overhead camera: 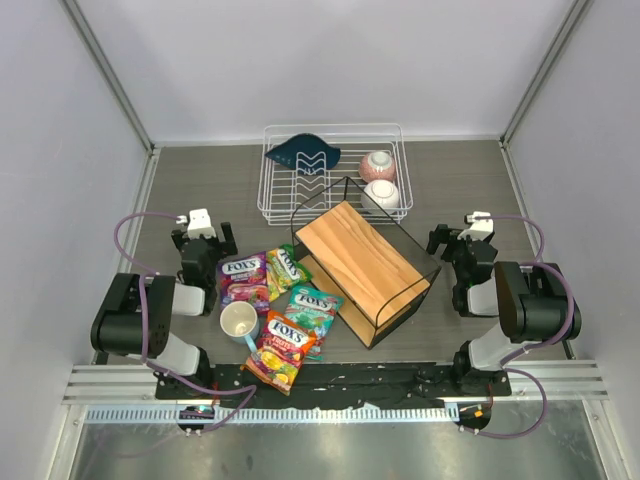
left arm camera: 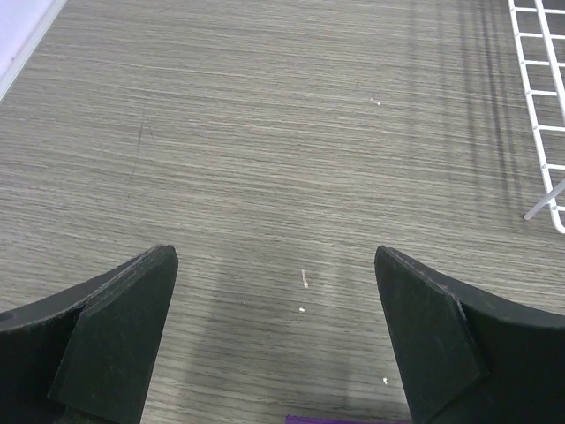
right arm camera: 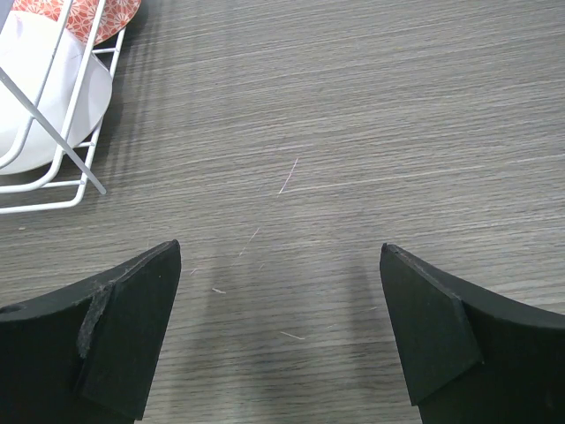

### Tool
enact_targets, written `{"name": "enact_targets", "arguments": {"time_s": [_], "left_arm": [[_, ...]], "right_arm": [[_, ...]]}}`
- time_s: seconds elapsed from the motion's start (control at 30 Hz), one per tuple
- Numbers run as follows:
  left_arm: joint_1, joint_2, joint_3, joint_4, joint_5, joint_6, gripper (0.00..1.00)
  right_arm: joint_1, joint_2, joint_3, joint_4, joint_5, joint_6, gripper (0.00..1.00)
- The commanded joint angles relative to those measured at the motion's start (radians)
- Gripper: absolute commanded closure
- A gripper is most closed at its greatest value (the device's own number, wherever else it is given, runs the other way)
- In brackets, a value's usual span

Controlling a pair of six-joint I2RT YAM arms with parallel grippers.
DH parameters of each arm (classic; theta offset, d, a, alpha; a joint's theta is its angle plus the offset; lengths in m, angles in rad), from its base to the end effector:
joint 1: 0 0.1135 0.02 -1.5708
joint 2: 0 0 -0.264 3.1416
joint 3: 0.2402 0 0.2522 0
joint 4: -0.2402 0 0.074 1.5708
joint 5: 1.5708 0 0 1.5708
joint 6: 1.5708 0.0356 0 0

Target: Place and organize the candy bags onto the shelf

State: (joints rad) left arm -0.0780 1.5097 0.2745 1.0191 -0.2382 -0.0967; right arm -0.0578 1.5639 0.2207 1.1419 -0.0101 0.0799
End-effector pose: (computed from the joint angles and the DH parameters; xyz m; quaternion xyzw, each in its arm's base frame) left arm 0.2472 -0.0109 0.1422 -0.0817 0.7730 0.0379 0.6280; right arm 0.2389 -0.0135 0.1305 0.0501 0.7730 0.0109 0.6324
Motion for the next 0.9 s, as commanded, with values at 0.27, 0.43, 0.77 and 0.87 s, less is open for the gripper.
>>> {"name": "enact_targets", "arguments": {"time_s": [0.27,0.43,0.77,0.87], "left_arm": [[0.006,-0.014,0.019,0.036,0.004,0.006,0.0],[0.007,-0.014,0.02,0.033,0.005,0.006,0.0],[0.017,-0.011,0.032,0.019,0.02,-0.001,0.0],[0.027,-0.016,0.028,0.013,0.039,-0.006,0.0]], "right_arm": [[0.006,-0.024,0.019,0.041,0.002,-0.019,0.0],[0.006,-0.022,0.02,0.041,0.002,-0.019,0.0],[0.006,-0.024,0.02,0.041,0.001,-0.019,0.0],[0.006,-0.024,0.019,0.041,0.001,-0.019,0.0]]}}
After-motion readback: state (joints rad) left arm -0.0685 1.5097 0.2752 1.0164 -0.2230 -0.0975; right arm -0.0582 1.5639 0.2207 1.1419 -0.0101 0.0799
